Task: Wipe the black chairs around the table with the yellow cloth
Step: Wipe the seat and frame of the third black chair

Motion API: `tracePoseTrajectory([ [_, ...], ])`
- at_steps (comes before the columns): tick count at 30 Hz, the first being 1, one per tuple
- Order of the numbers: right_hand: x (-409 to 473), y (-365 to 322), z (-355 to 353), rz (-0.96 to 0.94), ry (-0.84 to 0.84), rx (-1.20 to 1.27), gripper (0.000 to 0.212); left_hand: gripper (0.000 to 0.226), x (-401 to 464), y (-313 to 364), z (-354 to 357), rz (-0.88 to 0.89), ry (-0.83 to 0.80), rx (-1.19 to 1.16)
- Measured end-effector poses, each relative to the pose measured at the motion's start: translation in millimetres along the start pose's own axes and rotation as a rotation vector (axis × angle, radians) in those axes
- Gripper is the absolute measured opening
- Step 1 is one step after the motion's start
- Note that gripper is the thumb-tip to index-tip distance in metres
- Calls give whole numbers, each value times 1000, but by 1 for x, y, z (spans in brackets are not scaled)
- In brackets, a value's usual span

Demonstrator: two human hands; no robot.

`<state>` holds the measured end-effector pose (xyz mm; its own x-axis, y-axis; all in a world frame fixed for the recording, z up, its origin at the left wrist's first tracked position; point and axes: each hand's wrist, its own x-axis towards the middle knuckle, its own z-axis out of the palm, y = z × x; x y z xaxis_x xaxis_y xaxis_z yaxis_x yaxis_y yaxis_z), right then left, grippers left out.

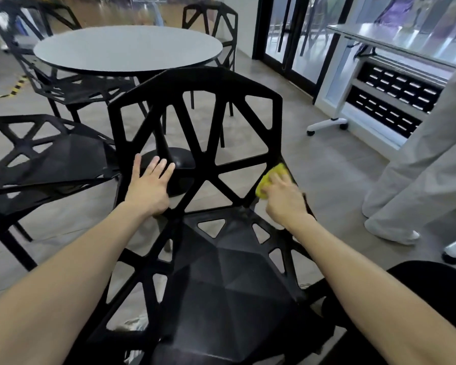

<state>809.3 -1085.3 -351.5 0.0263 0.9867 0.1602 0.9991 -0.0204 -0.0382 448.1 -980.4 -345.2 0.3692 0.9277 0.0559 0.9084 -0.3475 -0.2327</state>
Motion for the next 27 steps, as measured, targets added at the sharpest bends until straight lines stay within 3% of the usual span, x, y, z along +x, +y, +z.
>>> tracePoseTrajectory([
  [2, -19, -28, 15, 92, -241, 257, 44, 81, -21, -1, 0, 59, 30, -59],
  [3, -30, -39, 26, 138, -275, 329, 49, 78, -36, -2, 2, 78, 81, -80],
  [6, -63, -63, 69, 62, -270, 325, 52, 76, -97, -11, 4, 17, 306, -165],
  [8, -80, -71, 94, -84, -244, 197, 50, 77, -138, -19, 10, -130, 415, -285],
  [9, -83, -73, 100, -124, -211, 172, 49, 76, -152, -20, 13, -251, 413, -357],
  [11, -82, -75, 104, -110, -196, 181, 46, 64, -164, -16, 20, -518, 246, -562],
  [13, -78, -74, 105, -111, -219, 166, 49, 32, -166, -8, 29, -641, 61, -731],
  [15, -74, -71, 108, -119, -230, 170, 52, 21, -164, -4, 38, -646, 80, -788],
  [20, -49, -55, 122, -71, -194, 206, 58, 17, -121, -8, 38, -600, 103, -791],
  [27, 20, -9, 127, 124, -185, 251, 61, 16, 32, 0, 48, -419, 68, -768],
])
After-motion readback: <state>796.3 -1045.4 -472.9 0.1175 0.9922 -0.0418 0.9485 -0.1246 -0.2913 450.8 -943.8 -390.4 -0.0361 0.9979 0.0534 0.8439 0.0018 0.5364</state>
